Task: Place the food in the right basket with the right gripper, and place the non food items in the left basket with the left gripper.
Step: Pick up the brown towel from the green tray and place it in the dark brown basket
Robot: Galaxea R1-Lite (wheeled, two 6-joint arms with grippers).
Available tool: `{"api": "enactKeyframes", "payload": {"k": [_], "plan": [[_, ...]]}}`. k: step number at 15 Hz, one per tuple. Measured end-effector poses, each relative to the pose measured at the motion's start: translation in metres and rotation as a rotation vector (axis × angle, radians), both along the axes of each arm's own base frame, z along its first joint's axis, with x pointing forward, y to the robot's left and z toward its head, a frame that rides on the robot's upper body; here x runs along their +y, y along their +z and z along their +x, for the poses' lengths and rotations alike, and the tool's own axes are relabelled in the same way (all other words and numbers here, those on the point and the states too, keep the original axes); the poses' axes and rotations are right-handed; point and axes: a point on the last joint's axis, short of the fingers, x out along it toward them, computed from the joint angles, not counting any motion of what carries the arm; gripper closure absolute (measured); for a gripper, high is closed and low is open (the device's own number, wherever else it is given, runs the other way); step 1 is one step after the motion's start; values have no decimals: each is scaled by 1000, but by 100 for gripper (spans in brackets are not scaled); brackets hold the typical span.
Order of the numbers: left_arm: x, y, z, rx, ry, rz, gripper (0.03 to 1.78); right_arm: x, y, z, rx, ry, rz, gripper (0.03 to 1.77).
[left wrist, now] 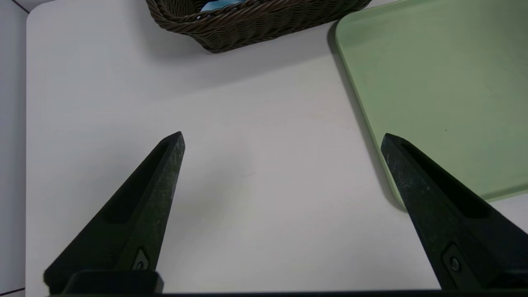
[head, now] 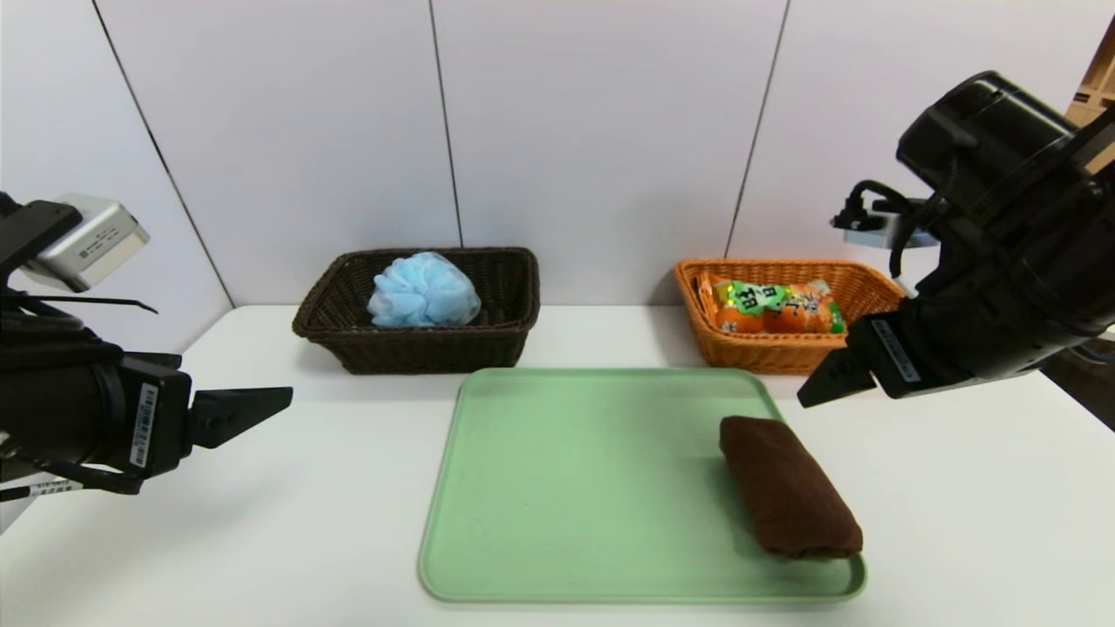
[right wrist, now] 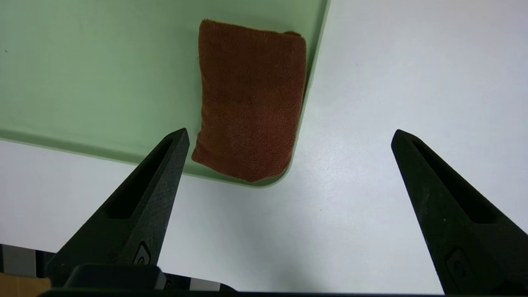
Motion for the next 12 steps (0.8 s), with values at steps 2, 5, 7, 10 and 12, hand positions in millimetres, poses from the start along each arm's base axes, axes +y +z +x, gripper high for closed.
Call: {"api": "enactKeyframes", "payload": {"k": [2, 5, 7, 10, 12], "plan": [[0, 0, 0, 0, 0, -3, 12, 6, -14, 6, 57, -19, -8, 11], [0, 0, 1, 1, -2, -3, 12, 20, -32, 17, 112, -29, -23, 11], [0, 0, 1, 0, -3, -2, 12, 31, -39, 23, 134, -38, -24, 11], [0, 0, 1, -1, -2, -1, 12, 40, -53, 31, 174, -28, -49, 10], [-1, 0, 1, -1, -3, 0, 12, 43, -61, 36, 195, -30, -63, 10]]}}
